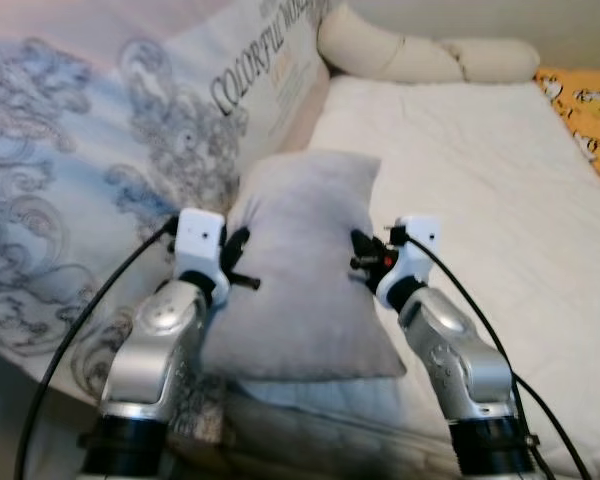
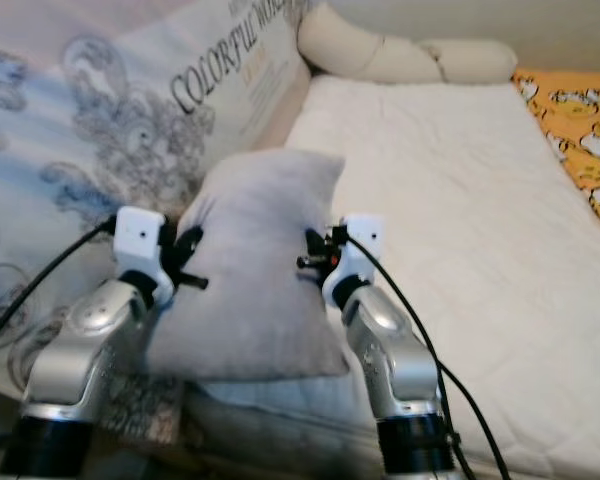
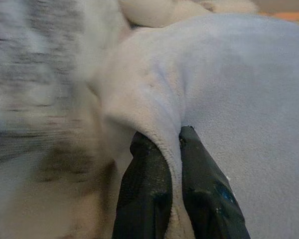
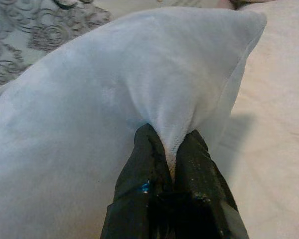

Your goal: Clean up the room

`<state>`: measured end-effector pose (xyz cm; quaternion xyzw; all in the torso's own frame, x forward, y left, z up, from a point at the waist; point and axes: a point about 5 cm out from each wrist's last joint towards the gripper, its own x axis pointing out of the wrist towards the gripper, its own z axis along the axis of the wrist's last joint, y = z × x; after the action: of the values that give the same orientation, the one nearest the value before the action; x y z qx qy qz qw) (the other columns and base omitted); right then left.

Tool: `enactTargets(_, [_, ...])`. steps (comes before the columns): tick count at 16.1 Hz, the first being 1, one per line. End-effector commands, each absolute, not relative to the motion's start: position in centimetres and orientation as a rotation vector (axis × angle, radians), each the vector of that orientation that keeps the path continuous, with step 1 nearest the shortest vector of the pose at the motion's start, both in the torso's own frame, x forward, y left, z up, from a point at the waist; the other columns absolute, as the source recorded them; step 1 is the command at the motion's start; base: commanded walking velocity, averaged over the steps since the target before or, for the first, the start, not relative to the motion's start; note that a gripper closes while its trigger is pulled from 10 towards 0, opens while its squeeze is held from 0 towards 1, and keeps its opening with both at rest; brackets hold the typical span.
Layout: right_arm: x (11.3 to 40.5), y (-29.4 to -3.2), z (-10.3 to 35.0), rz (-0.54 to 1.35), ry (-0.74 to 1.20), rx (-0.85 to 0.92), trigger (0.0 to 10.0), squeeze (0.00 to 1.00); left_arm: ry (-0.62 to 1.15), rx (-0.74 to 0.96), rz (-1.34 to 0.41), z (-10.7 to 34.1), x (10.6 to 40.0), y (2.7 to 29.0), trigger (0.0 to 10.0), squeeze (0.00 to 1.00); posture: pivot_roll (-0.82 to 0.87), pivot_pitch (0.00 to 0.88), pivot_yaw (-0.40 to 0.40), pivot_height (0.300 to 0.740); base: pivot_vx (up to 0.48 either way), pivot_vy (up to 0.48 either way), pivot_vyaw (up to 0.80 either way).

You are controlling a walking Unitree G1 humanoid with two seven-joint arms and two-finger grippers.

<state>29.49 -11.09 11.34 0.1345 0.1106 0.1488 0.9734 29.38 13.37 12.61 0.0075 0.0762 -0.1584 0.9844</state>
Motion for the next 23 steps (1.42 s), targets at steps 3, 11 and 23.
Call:
enactTargets(3, [29.8,-11.1,11.8,0.283,0.2,0.276,10.0,0.0,0.105,0.073,-0.334,13.7,29.6,13.8,10.0,0.0,-0.02,0.0,0.041,0.74,0.204,0.0,0.0])
enactTargets(11, [29.3,-11.7,11.3,0.239,0.22,0.275,10.0,0.0,0.105,0.126,-0.379,13.4,29.8,12.7,10.0,0.0,-0.05,0.0,0.04,0.74,0.0,0.0,0.0])
enactTargets(23, [35.1,-11.7,8.4,0.151,0.356,0.222,10.0,0.0,0.07,0.265,-0.518,15.5,37.0,10.1,10.0,0.0,-0.01,0.0,0.03,0.74,0.0,0.0,0.0])
